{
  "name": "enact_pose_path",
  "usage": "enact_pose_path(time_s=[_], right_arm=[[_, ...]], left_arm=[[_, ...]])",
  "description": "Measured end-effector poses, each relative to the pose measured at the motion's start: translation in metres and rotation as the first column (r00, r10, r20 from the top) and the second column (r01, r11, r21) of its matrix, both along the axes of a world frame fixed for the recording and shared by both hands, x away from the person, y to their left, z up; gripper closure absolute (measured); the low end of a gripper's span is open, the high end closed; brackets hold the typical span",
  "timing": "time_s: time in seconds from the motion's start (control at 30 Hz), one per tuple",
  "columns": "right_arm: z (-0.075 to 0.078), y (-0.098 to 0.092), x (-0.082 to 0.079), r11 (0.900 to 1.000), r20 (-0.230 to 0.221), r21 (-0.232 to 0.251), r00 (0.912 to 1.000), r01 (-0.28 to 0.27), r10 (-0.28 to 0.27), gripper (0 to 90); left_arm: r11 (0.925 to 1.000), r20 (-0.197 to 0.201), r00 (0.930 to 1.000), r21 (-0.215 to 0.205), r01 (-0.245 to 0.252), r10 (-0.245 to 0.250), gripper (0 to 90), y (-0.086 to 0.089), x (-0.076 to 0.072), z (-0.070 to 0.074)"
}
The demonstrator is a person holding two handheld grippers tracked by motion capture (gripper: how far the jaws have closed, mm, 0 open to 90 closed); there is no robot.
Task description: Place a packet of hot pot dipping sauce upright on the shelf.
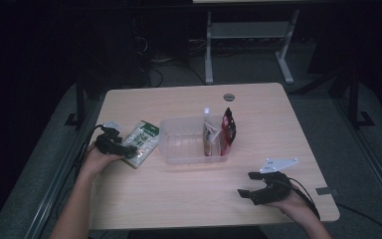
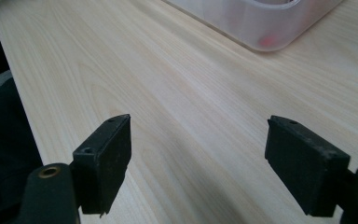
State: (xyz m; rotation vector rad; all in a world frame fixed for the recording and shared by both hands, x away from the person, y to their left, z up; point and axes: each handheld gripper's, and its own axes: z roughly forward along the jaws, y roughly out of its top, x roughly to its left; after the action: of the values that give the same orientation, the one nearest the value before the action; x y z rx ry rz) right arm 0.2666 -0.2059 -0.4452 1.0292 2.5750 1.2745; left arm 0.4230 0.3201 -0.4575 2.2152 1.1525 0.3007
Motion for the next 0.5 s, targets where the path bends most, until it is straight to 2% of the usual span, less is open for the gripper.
enact_pose_path(time_s=[0.2, 0.33, 0.4, 0.5], right_arm=[[-0.0004, -0.0004, -0.0002, 1.0, -0.001, -0.001, 1.0, 0.002, -0.002, 22.1], [-0.0005, 0.0003, -0.0005, 1.0, -0.005, -0.003, 1.0, 0.003, -0.003, 22.1], [-0.0007, 0.0006, -0.0003, 1.0, -0.006, -0.005, 1.0, 0.001, -0.001, 22.1], [-0.0008, 0.0007, 0.0002, 1.0, -0.006, -0.005, 1.0, 0.001, -0.001, 22.1]], left_arm=[[1.0, -0.004, 1.0, -0.004, -0.009, 0.009, 10.6, 0.0011, 0.0018, -0.0047], [0.9998, 0.008, 1.0, 0.02, 0.0, 0.0, 10.9, -0.0006, 0.0006, -0.0053], [0.9991, 0.01, 0.9999, 0.04, 0.009, -0.009, 13.4, -0.0028, -0.0004, -0.0042], [0.9991, 0.026, 0.9995, 0.041, 0.014, -0.015, 19.0, -0.0052, -0.0033, -0.0039]])
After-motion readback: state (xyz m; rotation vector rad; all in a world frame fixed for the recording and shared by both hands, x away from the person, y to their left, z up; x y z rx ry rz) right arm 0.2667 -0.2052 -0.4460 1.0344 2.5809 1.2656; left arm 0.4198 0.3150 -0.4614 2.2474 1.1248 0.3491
